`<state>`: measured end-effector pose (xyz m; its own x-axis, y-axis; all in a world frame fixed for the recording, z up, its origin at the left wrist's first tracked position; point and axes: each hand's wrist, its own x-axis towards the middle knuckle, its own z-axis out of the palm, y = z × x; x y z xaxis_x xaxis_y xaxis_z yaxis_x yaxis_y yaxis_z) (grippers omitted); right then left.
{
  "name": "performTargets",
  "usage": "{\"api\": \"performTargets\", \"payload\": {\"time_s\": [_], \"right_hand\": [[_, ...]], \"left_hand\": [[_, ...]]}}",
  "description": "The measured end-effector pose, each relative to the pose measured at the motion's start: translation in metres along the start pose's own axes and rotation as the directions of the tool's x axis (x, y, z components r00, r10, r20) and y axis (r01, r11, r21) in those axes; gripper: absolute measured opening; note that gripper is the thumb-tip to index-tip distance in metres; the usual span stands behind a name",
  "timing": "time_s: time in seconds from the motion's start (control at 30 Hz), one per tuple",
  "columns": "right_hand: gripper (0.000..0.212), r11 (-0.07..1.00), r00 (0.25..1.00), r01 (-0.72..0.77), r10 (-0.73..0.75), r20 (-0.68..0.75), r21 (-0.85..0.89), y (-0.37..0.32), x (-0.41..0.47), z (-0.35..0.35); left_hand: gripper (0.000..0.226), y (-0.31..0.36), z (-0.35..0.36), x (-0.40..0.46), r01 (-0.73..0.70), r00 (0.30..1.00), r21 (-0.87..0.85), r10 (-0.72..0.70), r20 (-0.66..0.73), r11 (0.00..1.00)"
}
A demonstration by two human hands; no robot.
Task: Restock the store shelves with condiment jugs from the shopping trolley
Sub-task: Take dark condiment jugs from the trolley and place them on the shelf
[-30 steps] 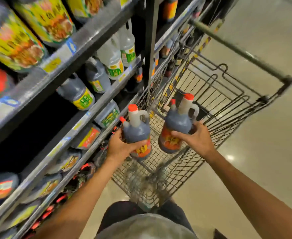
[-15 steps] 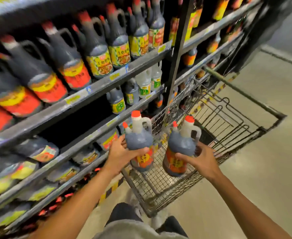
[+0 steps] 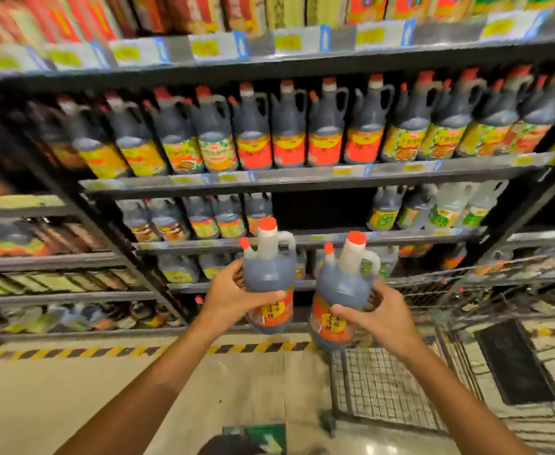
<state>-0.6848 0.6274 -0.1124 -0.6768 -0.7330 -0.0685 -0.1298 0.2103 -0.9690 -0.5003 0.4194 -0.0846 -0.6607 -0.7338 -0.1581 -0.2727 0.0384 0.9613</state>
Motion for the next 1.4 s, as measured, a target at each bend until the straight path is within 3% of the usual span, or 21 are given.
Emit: {"api": "performTargets", "payload": {"time_s": [0.27, 0.53, 0.77, 1.0, 1.17, 1.33, 1.4], "right_hand": [[0.053, 0.987, 0.943, 0.153, -0.132, 0.306, -0.043, -0.065, 0.019, 0.144], [0.047, 0.965, 0.837, 0.26, -0.211, 0.504, -0.028, -0.126, -0.001, 0.337], [0.059, 0.939, 0.728, 0.343, -0.272, 0.629, 0.009, -0.166, -0.021, 0.478], [0.059, 0.93, 0.68, 0.367, -0.276, 0.679, 0.01, -0.189, -0.005, 0.559], [0.055, 0.932, 0.689, 0.361, -0.278, 0.669, 0.015, -0.199, 0.032, 0.606], [0.053, 0.926, 0.721, 0.377, -0.311, 0.619, 0.026, -0.211, 0.097, 0.65], [0.06, 0.923, 0.723, 0.383, -0.31, 0.618, 0.014, -0.222, 0.116, 0.664]], "left_hand": [[0.067, -0.028, -0.161, -0.07, -0.01, 0.934, -0.086, -0.022, -0.357, 0.996], [0.062, -0.08, -0.338, -0.166, -0.02, 0.829, -0.116, -0.048, -0.557, 0.993], [0.062, -0.113, -0.458, -0.221, -0.032, 0.726, -0.119, -0.059, -0.686, 0.992], [0.066, -0.131, -0.528, -0.226, -0.048, 0.682, -0.137, -0.068, -0.729, 0.989], [0.062, -0.136, -0.573, -0.179, -0.048, 0.72, -0.105, -0.038, -0.692, 0.993], [0.086, -0.128, -0.626, -0.097, -0.051, 0.761, -0.06, -0.001, -0.648, 0.997], [0.085, -0.122, -0.642, -0.072, -0.04, 0.781, -0.051, -0.001, -0.625, 0.998]]}}
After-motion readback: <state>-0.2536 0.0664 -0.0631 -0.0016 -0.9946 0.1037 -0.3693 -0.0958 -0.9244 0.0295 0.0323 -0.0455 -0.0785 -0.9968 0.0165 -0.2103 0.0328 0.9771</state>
